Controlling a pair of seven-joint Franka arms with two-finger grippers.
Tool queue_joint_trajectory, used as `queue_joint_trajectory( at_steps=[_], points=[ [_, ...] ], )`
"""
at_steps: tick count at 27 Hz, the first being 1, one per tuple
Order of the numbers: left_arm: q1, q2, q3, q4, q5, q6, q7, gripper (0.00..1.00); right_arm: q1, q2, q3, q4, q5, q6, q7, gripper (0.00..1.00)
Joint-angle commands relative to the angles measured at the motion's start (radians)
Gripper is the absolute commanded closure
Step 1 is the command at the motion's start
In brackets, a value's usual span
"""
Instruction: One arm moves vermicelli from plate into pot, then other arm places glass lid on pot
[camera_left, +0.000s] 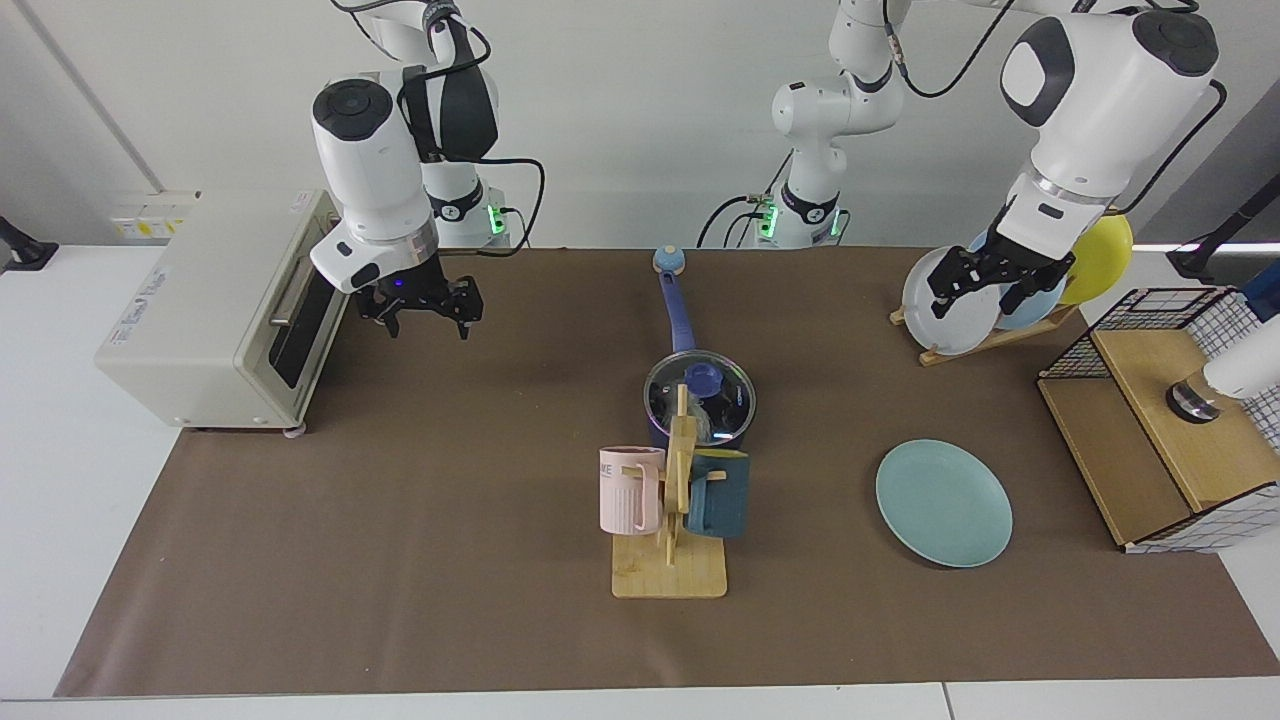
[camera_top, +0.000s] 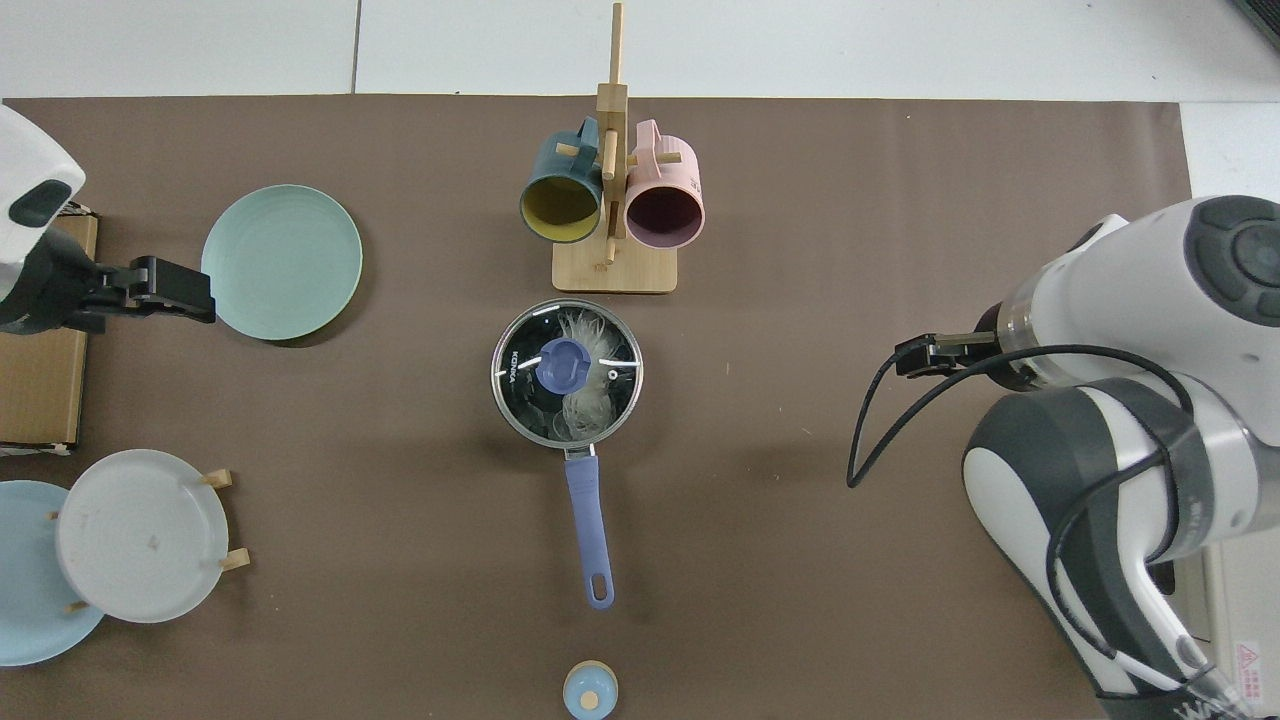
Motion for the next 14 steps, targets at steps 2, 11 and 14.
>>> queue_joint_trajectory(
  at_steps=[2, 11, 14],
  points=[
    [0.001, -0.016, 0.001, -0.009, -0.005, 0.003, 0.013, 0.00, -0.090, -0.004, 0.013, -0.005, 0.015, 0.019, -0.146, 0.00],
    [0.001, -0.016, 0.001, -0.009, -0.005, 0.003, 0.013, 0.00, -0.144, -0.018, 0.013, 0.059, 0.016, -0.076, -0.180, 0.00],
    [0.001, -0.016, 0.001, -0.009, -0.005, 0.003, 0.013, 0.00, -0.156, -0.018, 0.013, 0.067, 0.025, -0.102, -0.226, 0.00]
  ],
)
